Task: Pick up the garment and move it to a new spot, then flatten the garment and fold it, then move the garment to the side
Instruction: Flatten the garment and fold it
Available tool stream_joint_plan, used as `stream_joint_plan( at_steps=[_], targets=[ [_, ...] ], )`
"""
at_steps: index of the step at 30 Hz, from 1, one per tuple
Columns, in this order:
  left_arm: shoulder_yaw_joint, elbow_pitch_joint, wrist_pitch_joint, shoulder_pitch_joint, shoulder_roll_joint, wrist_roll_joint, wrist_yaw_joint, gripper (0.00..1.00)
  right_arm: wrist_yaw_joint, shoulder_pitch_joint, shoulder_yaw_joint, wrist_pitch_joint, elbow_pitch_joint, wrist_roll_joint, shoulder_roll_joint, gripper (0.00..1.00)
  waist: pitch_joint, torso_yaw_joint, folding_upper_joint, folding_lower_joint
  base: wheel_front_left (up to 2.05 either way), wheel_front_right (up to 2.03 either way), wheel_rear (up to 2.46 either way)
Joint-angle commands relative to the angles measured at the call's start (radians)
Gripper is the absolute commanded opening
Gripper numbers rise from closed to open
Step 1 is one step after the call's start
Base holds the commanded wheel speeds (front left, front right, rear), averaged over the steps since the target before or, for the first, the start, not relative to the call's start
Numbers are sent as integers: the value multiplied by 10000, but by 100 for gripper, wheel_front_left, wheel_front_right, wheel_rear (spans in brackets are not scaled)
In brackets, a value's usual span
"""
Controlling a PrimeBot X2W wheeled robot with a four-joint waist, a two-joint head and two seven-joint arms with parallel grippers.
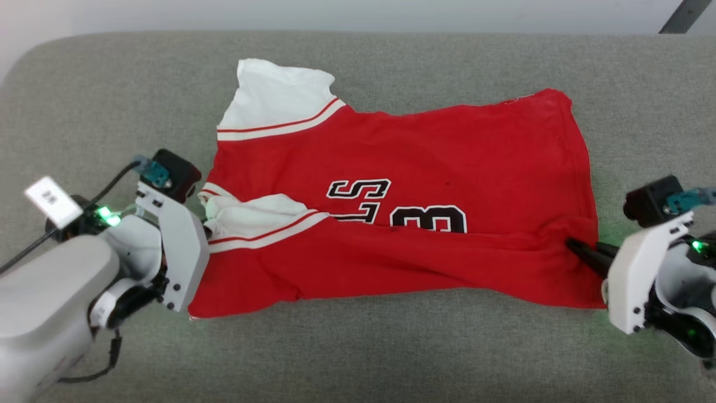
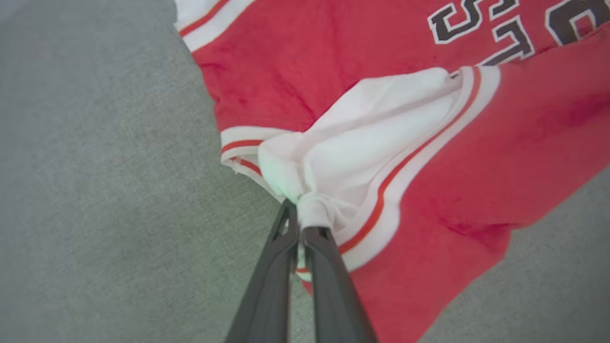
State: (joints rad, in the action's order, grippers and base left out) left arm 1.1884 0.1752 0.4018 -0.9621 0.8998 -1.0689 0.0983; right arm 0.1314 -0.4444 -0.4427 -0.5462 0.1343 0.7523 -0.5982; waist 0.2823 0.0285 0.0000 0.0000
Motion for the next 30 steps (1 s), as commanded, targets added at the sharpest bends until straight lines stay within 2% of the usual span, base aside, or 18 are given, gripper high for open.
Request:
stream_joint_plan(
  at_steps=[1, 10, 15, 19, 21, 22, 23, 24, 30],
  targets=[
    [26, 704, 75, -161, -350, -129, -292, 0, -15, -406, -304, 119, 375, -33, 131, 0, 89, -40, 0, 0, 0, 0, 0],
    [274, 3575, 410, -171, -1865, -616, -1420, 0, -15, -1784, -1562, 501, 2141, 158, 511, 0, 276, -75, 0, 0, 0, 0, 0],
    [233, 4515, 477, -144, -2380, -936, -1708, 2, -17, -2210, -2016, 633, 2777, 382, 618, 0, 282, -40, 0, 0, 0, 0, 0],
    [161, 5070, 528, -279, -2671, -1113, -1892, 44, -17, -2519, -2399, 701, 3263, 602, 618, 0, 162, 61, 0, 0, 0, 0, 0],
    [130, 5174, 535, -433, -2715, -1116, -1959, 96, -17, -2649, -2523, 760, 3441, 726, 561, 29, 65, 125, 0, 0, 0, 0, 0],
    [83, 5209, 544, -480, -2739, -1189, -1993, 100, -17, -2701, -2588, 798, 3466, 785, 538, 46, 10, 159, 0, 0, 0, 0, 0],
    [70, 5217, 609, -533, -2757, -1224, -2007, 100, -17, -2759, -2613, 895, 3488, 798, 502, 83, -54, 193, 0, 0, 0, 0, 0],
    [68, 5221, 676, -576, -2748, -1264, -2030, 100, -17, -2804, -2627, 965, 3543, 810, 450, 100, -118, 223, 0, 0, 0, 0, 0],
    [-16, 4843, 1198, -823, -2549, -1460, -1822, 100, -15, -2773, -2521, 1548, 3504, 863, 235, 100, -445, 375, 0, 0, 0, 0, 0]
  ],
)
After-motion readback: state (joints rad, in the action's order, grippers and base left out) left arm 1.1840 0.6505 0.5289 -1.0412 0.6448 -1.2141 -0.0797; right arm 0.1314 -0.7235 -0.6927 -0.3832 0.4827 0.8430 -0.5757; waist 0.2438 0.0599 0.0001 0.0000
